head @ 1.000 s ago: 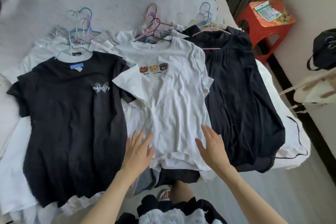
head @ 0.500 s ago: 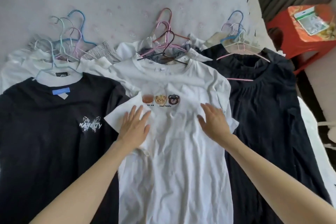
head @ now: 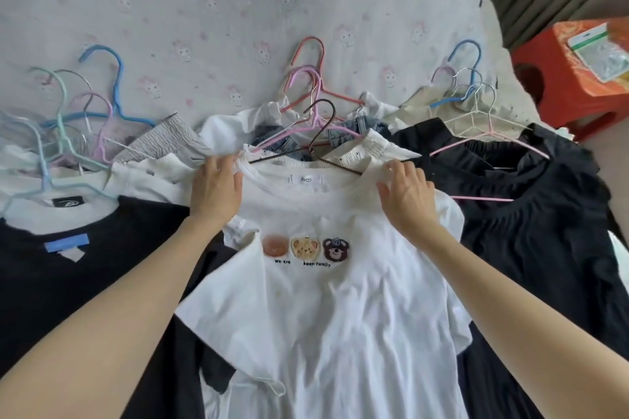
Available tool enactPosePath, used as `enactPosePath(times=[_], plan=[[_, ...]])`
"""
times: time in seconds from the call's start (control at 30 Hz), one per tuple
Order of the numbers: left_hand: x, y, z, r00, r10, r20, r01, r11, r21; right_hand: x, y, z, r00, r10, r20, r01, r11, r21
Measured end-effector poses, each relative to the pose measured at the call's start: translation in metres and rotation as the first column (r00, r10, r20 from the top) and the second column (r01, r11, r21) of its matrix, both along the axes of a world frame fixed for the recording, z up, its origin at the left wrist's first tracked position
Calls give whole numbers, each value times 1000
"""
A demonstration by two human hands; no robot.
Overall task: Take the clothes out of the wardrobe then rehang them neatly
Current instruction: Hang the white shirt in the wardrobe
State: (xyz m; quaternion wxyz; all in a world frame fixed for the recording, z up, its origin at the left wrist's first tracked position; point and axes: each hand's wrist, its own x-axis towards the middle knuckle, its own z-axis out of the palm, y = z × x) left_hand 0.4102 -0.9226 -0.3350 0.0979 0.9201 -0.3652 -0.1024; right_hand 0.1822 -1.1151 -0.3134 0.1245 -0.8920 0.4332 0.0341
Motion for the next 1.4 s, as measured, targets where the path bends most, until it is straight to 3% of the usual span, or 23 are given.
enactPosePath(times=[0.4,0.47,0.57,0.63,0.8,1.07,1.2,1.4], plan=[[-14,23,1,999,-29,-21,30,999,32,-9,4,3,970,147,-194,-162,985,-64],[-11,23,4,998,-47,-38,48,999,20,-21,10,4,983,146,-112,-150,988,-27],[-11,24,11,994,-102,-46,102,995,-12,-46,23,16,978,74,197,-91,993,78],[-15,23,17,989,-146,-34,145,989,-32,-66,31,29,952,71,298,-100,992,82],[-37,26,52,984,-166,-66,155,977,-147,-102,43,73,924,156,348,-164,986,-7],[-84,36,145,978,-205,-22,179,896,-406,-153,54,157,908,16,418,6,999,-50],[-113,25,207,946,-309,99,314,795,-520,-203,63,209,865,-118,487,151,988,-28],[-190,-12,294,887,-420,193,431,600,-674,-299,92,294,768,-215,604,395,901,-181]])
